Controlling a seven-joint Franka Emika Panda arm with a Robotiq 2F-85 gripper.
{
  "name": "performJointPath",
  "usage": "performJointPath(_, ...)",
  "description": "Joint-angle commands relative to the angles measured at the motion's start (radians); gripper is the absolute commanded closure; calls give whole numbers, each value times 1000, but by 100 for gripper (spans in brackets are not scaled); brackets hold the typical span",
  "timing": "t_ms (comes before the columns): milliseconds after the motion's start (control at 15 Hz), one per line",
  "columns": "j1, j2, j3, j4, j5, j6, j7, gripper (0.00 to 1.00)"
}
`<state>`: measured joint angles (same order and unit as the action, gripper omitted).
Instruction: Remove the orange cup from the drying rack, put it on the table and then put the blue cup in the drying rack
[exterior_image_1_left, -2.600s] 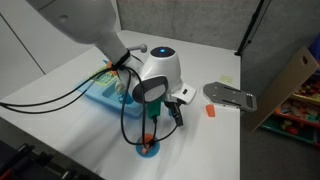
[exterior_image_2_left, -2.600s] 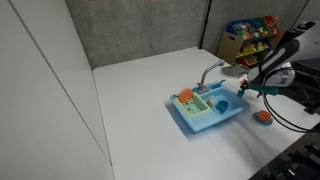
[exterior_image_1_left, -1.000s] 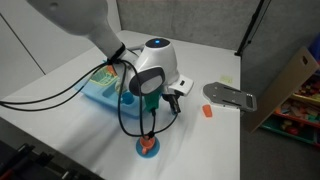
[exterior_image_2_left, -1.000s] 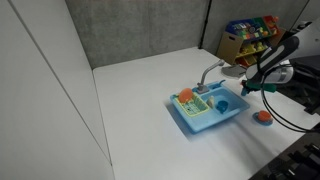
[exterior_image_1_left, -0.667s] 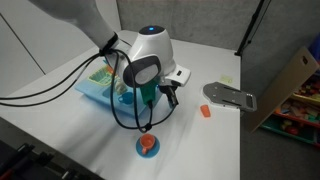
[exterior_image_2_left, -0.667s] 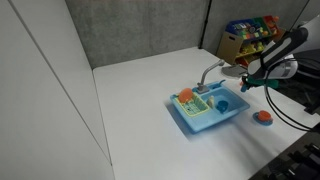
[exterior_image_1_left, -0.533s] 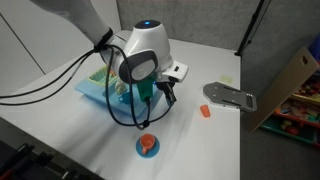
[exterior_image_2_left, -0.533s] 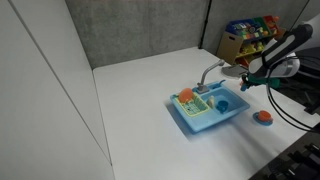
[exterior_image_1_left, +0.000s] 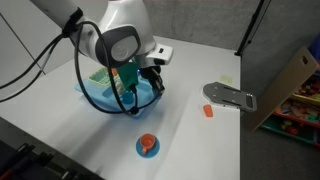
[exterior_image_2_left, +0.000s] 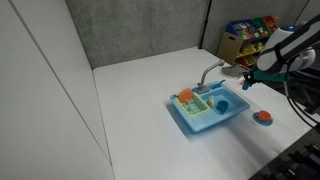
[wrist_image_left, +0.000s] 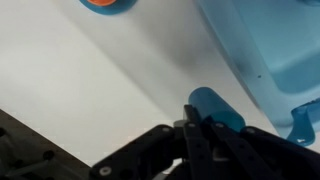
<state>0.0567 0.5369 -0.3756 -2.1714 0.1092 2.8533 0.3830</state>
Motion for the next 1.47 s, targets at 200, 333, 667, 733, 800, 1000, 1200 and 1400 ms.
performJointPath(200,61,-220,-47,-135,-202,-128,7,96)
performJointPath(333,51,-260,-15,-158,-247,-145,-4,96)
performJointPath(667,33,-348,77,-241,-317,-121,-33,96)
performJointPath(733,30,-360,100,-254,-319,-117,-42,96)
performJointPath(800,28,-371,125,-265,-315,-116,-52,96)
performJointPath(1000,16,-393,200,-288,-279,-111,-104,96)
performJointPath(1200,7,-395,269,-290,-225,-109,-163,96)
performJointPath(1400,-6,-388,311,-285,-167,-110,-208,97)
